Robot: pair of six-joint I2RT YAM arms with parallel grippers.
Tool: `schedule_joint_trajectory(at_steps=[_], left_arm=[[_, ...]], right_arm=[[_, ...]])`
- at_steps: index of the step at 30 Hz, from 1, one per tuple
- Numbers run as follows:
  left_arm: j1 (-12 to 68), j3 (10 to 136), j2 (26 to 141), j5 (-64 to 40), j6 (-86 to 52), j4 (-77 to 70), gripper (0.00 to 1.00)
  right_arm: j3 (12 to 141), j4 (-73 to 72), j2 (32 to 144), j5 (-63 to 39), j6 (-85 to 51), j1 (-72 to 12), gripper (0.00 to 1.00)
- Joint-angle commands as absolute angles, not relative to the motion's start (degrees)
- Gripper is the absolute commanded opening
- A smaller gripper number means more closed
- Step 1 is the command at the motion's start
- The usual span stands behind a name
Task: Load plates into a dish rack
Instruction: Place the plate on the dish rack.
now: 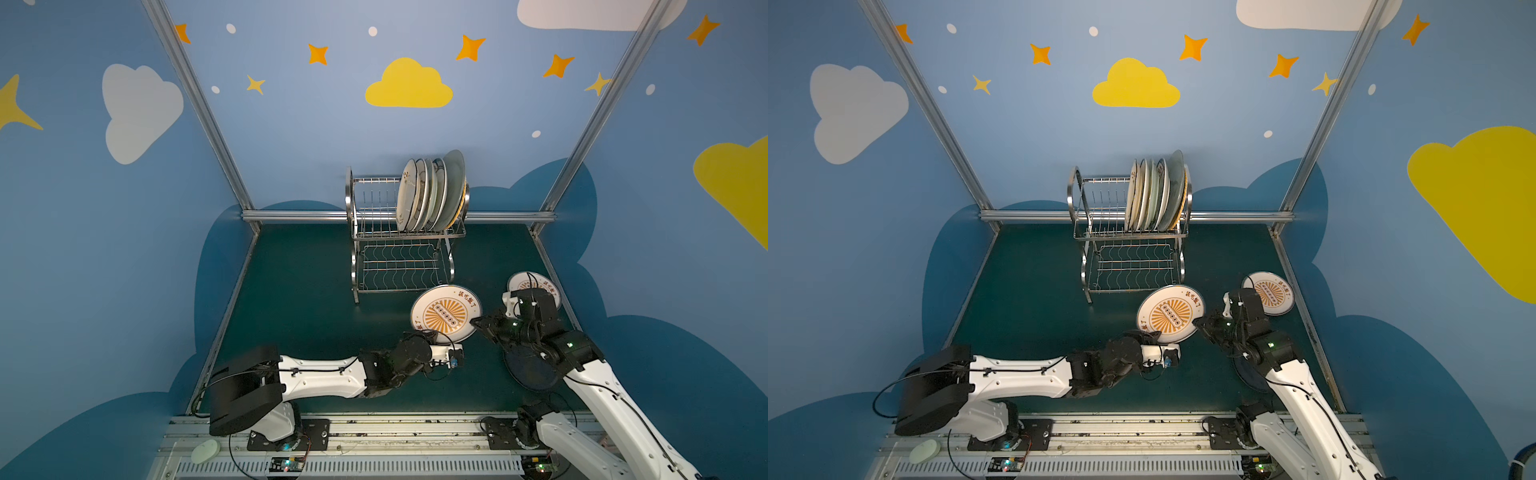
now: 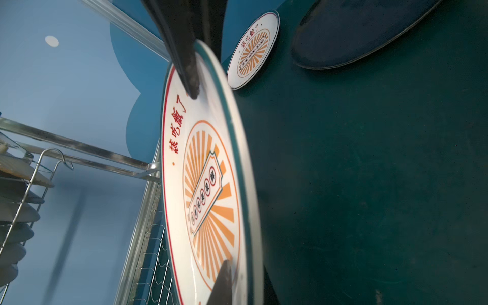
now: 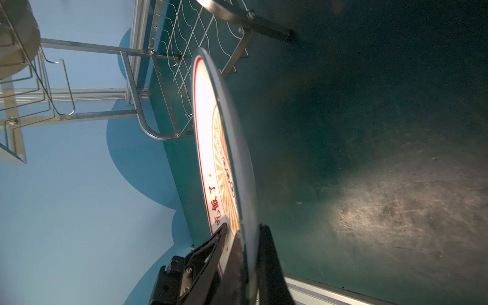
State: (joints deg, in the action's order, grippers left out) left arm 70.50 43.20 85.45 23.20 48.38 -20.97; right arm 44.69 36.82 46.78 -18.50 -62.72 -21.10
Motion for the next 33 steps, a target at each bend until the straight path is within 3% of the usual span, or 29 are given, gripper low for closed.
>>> schedule_joint_trajectory(at_steps=[1, 7, 10, 12, 16, 22, 33], left_arm=[[69.87, 45.07, 85.57, 23.74, 42.89, -21.39, 0.04], [69.87, 45.44, 81.39, 19.96, 38.20, -17.86, 0.04], [69.89, 44.78, 78.72, 18.32, 36.13, -15.99, 0.04], [69.87, 44.34, 77.05, 17.40, 34.99, -14.19, 0.04], [70.16, 43.19, 73.54, 16.17, 31.62, -10.63, 0.04], [70.84, 40.54, 65.35, 16.11, 24.16, -5.83, 0.04], [70.75, 39.87, 45.38, 23.64, 2.45, 3.38, 0.04]], right_arm=[[48.16, 31.86, 45.95, -22.33, -64.96, -21.18, 0.00], [48.67, 31.92, 45.85, -22.24, -62.72, -21.44, 0.01], [48.21, 30.94, 45.81, -22.02, -61.47, -21.45, 0.41], [48.08, 30.03, 45.92, -21.55, -60.68, -21.44, 0.59], [49.33, 28.26, 47.41, -21.43, -58.68, -21.40, 0.82], [50.89, 25.56, 48.39, -21.70, -52.33, -21.28, 0.91], [45.58, 13.50, 46.12, -25.13, -42.43, -21.36, 0.92]])
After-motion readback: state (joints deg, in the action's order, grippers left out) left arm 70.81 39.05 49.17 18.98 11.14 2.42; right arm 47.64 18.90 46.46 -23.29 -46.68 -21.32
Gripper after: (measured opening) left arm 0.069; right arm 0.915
